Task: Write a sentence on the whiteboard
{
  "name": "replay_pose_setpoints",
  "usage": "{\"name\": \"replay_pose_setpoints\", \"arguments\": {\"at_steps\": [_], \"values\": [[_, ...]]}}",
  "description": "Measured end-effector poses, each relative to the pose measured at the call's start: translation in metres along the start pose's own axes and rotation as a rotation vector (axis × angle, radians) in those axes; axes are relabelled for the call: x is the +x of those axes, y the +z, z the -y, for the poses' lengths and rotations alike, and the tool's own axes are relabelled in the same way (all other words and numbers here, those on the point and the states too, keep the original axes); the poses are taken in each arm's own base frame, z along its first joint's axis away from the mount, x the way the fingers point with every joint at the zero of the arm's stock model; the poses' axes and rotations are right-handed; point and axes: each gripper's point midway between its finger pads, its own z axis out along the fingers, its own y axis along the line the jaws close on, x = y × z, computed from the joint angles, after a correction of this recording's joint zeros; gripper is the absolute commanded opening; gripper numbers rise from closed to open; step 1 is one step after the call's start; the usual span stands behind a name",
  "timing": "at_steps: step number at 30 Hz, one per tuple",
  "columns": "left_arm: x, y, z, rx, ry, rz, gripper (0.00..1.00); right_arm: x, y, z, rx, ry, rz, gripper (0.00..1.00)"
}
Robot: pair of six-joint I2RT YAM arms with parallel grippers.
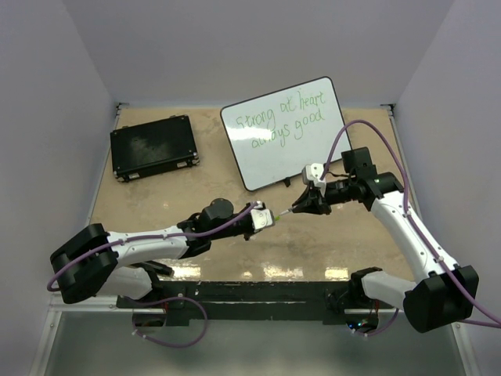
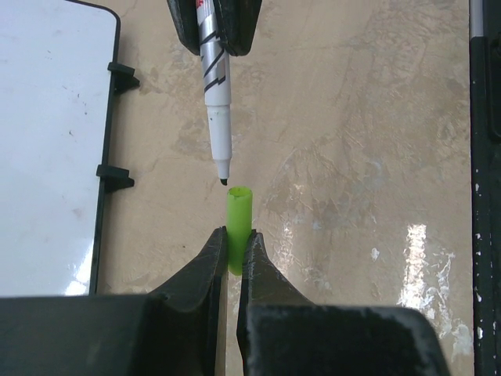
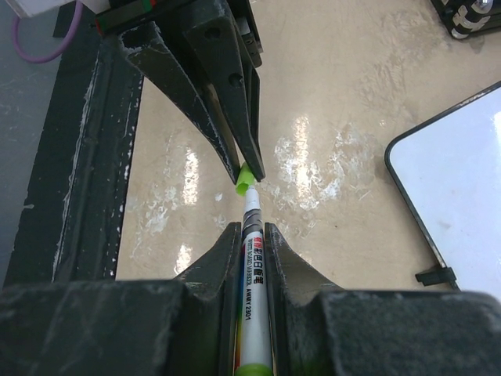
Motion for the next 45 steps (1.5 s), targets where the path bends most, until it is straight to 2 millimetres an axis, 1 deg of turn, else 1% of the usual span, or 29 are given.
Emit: {"name": "replay_pose_setpoints", "arguments": {"at_steps": [21, 37, 45], "values": [[0.002, 0.0, -0.001, -0.018, -0.046, -0.009, 0.0, 0.002, 0.003, 0.002, 0.008, 0.004, -0.016, 0.0], [-0.001, 0.003, -0.004, -0.029, -0.057, -0.005, 0.0, 0.007, 0.006, 0.0, 0.001, 0.018, -0.032, 0.0], [-0.014, 0.008, -0.003, 0.002, -0.072, 0.016, 0.0, 0.01, 0.014, 0.001, -0.023, 0.035, -0.036, 0.0]]}}
